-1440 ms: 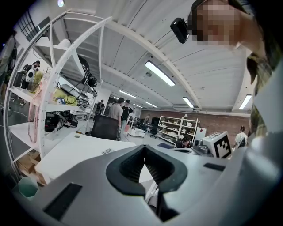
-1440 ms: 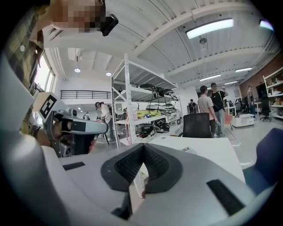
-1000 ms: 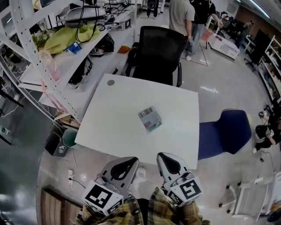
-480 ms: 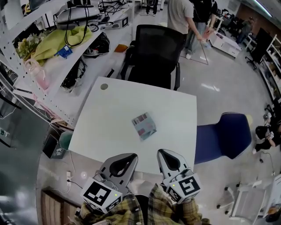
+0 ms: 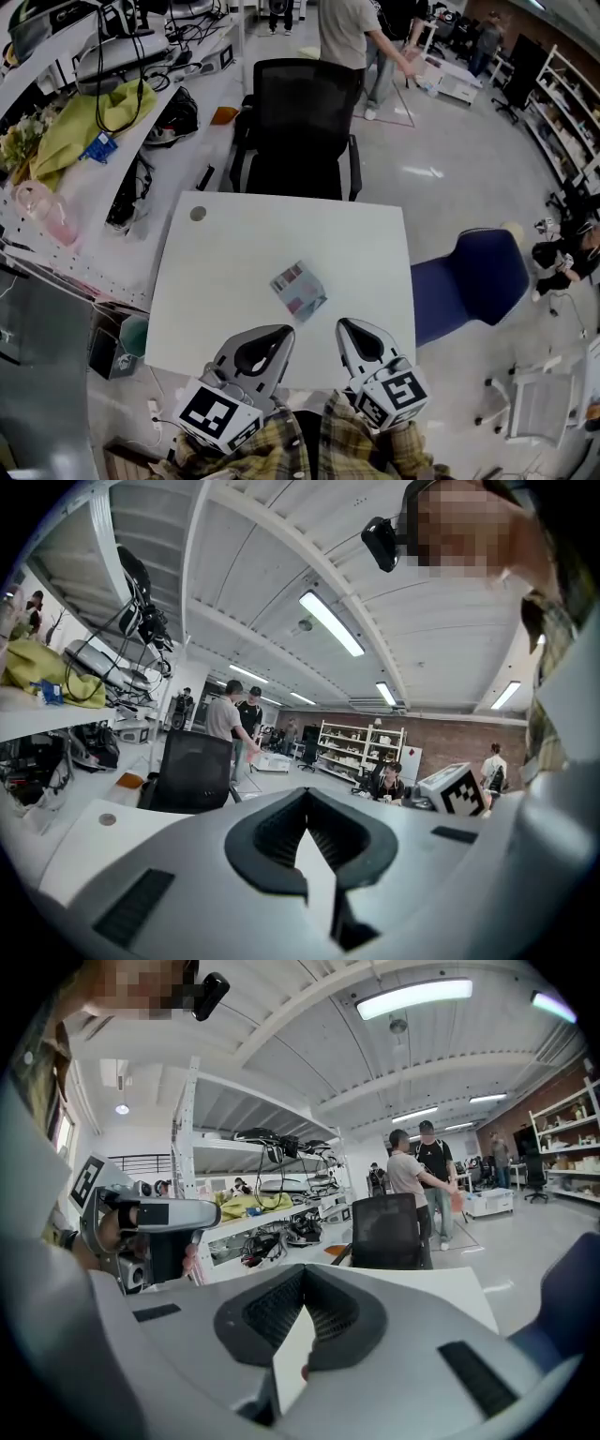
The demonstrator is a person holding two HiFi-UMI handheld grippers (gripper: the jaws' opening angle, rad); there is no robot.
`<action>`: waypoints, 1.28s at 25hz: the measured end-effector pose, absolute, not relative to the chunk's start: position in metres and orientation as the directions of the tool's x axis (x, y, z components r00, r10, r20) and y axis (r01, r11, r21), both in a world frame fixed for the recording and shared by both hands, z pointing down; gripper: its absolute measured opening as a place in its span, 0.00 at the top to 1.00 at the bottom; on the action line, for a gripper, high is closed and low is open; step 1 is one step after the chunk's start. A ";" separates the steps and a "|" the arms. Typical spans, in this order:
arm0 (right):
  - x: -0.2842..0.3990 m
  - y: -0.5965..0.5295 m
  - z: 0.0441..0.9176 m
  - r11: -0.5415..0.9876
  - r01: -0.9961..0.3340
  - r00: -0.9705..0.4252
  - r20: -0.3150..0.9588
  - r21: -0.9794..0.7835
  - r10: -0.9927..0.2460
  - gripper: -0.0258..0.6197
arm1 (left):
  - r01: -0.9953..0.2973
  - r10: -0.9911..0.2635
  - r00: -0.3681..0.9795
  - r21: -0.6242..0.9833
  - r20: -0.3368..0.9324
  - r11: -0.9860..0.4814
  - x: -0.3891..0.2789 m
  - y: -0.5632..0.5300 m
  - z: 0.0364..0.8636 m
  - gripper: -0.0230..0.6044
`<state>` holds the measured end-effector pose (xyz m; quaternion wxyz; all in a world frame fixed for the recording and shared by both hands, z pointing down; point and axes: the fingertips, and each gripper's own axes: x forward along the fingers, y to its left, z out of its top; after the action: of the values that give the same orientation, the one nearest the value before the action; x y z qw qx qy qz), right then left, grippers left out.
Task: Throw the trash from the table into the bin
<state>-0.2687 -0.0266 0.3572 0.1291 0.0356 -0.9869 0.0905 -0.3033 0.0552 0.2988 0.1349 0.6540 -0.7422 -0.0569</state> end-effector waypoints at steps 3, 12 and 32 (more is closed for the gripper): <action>-0.282 -0.031 0.360 0.978 -0.121 -0.960 0.271 -0.169 -0.072 0.96 | -0.959 -0.990 -0.073 0.263 0.118 0.102 -0.318 0.048 0.298 0.95; -0.307 -0.046 0.391 0.946 -0.230 -0.924 0.358 -0.230 -0.137 0.96 | -0.953 -0.992 -0.032 0.297 0.119 0.066 -0.352 0.048 0.306 0.95; -0.331 -0.056 0.514 0.808 -0.428 -0.800 0.586 -0.404 -0.131 0.75 | -0.931 -0.978 -0.042 0.347 0.203 0.112 -0.414 0.082 0.349 0.95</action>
<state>-0.3309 -0.0564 0.5141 0.2764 0.1538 -0.9098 0.2686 -0.4138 0.0823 0.3487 0.1965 0.6638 -0.7192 -0.0599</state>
